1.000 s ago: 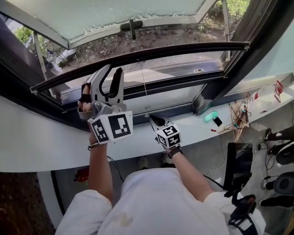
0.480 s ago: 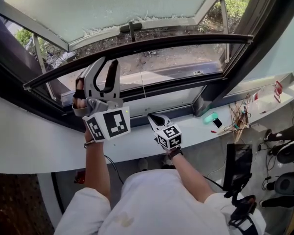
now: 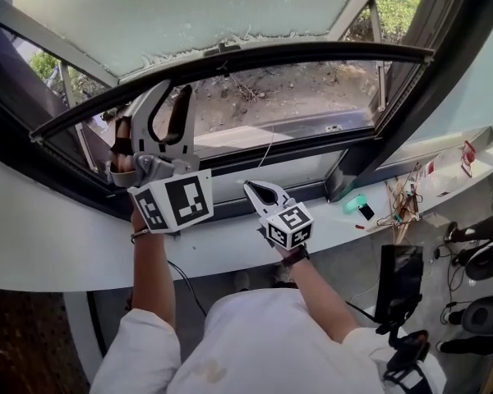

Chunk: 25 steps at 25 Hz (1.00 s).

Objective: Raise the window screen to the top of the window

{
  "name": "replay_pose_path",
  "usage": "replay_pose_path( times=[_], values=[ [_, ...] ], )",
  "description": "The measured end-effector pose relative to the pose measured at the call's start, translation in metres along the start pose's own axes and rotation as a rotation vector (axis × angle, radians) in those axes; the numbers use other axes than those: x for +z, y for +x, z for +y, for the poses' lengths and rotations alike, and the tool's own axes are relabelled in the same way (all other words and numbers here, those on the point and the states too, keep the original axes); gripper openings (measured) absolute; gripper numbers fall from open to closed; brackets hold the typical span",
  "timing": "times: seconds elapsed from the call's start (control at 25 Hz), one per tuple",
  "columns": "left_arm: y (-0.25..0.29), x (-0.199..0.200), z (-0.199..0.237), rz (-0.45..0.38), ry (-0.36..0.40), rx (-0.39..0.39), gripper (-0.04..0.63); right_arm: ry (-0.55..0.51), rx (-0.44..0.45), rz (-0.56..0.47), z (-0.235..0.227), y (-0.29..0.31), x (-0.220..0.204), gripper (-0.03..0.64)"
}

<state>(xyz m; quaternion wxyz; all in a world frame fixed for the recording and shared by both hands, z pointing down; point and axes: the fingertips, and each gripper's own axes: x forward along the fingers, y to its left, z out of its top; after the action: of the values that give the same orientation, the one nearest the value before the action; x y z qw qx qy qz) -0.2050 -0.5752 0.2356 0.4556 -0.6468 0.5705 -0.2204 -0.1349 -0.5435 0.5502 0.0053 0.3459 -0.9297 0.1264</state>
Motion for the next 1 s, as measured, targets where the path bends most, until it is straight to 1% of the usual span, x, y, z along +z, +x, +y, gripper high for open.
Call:
replay_pose_path(
  times=[0.24,0.32,0.4,0.44,0.56,0.64,0.8,1.0],
  values=[
    [0.003,0.013,0.023,-0.016,0.025,0.052,0.114,-0.021,0.046,-0.071,0.018,0.001,0.045,0.003],
    [0.008,0.017,0.035,-0.018,0.051,0.070,0.114,-0.036,0.058,-0.090,0.021,0.001,0.056,0.003],
    [0.013,0.023,0.048,-0.024,0.082,0.093,0.088,-0.065,0.057,-0.100,0.022,0.001,0.065,0.003],
    [0.014,0.026,0.054,-0.029,0.092,0.103,0.087,-0.066,0.056,-0.106,0.021,0.000,0.069,0.003],
    [0.018,0.032,0.066,-0.030,0.112,0.101,0.074,-0.028,0.057,-0.134,0.018,-0.002,0.084,0.003],
    [0.019,0.034,0.070,-0.027,0.133,0.097,0.070,-0.026,0.061,-0.154,0.020,-0.003,0.100,0.003],
    [0.020,0.039,0.076,-0.030,0.157,0.117,0.064,-0.060,0.080,-0.191,0.030,-0.006,0.126,0.003],
    [0.022,0.046,0.087,-0.020,0.190,0.146,0.061,-0.103,0.097,-0.222,0.041,-0.005,0.142,0.003]
  ],
)
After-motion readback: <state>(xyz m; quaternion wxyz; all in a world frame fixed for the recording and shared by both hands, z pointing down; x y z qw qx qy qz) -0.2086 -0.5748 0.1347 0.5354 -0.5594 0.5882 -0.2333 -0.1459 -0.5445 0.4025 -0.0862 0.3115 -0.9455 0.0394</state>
